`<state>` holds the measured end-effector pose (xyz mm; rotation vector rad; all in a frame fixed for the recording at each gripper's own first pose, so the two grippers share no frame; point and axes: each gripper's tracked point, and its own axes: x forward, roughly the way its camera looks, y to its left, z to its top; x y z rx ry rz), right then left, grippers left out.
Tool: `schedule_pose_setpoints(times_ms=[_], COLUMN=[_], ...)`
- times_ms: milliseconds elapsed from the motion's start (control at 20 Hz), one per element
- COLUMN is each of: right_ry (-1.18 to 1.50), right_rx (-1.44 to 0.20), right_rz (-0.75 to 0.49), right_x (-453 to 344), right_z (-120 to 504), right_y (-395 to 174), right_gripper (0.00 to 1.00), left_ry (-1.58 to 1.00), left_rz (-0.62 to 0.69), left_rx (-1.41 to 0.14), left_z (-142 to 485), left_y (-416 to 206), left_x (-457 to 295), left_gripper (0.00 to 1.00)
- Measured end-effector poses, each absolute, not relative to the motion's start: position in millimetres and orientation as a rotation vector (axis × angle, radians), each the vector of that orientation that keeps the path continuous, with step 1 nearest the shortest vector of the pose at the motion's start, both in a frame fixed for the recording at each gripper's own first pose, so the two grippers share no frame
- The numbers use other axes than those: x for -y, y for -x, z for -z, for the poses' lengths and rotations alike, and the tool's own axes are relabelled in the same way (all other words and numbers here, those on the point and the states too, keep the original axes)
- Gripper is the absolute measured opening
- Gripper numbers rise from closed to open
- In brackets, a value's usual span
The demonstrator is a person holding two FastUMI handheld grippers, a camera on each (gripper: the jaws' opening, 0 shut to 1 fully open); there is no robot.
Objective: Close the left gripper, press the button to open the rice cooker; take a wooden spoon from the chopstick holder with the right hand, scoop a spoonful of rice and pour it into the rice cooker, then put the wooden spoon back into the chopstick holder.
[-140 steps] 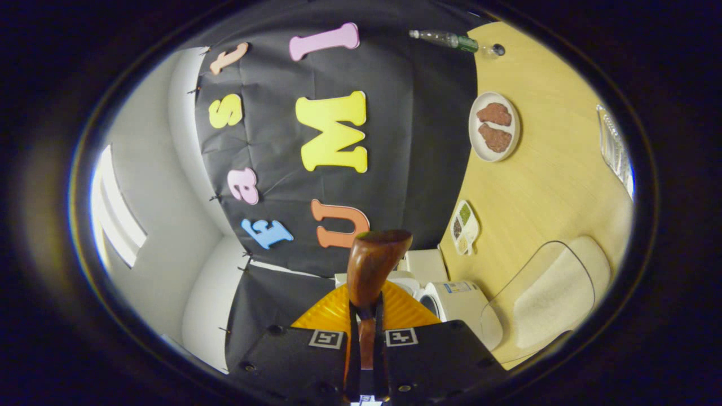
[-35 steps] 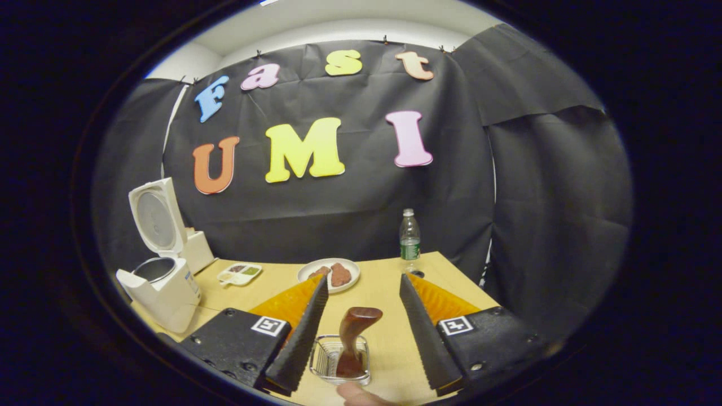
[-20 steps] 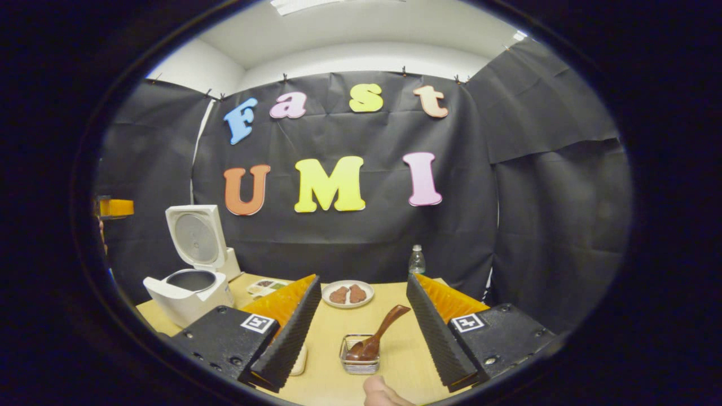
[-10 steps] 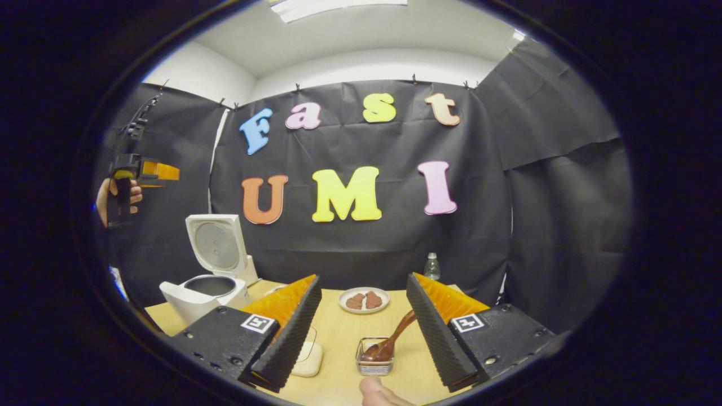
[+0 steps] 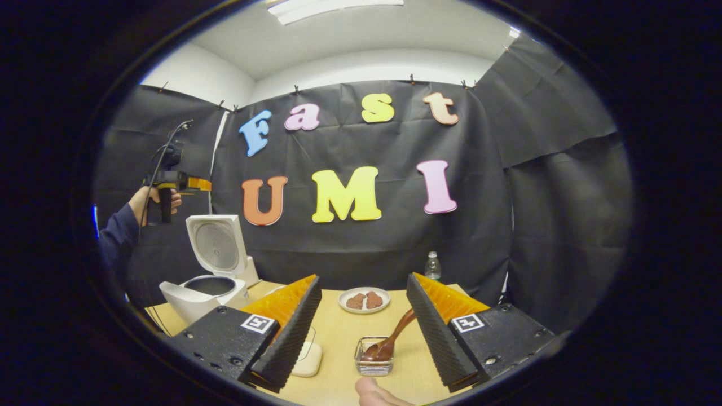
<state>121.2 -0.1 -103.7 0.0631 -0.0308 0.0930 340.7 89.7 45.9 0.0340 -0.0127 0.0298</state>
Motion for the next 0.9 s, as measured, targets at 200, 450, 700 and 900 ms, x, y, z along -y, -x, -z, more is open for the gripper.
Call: schedule_pose_setpoints(times_ms=[200,450,700,900], right_ry=[-0.043,-0.048,-0.045,-0.078], right_rx=[0.01,-0.022,-0.015,-0.023], right_rz=[-0.098,-0.102,-0.077,-0.076], right_x=[-9,-10,-4,-4], right_z=[114,133,128,129], right_y=[-116,-120,-119,-111], right_gripper=[0.99,0.99,0.99,0.98], left_ry=[-0.105,-0.041,-0.014,-0.015], left_rz=[-0.066,-0.145,-0.176,-0.143], left_rx=[-0.002,-0.047,-0.208,-0.246], left_z=[-17,1,42,42], left_y=[-388,-431,-438,-424], left_x=[-97,-131,-147,-136], left_gripper=[0.94,0.95,0.94,0.98])
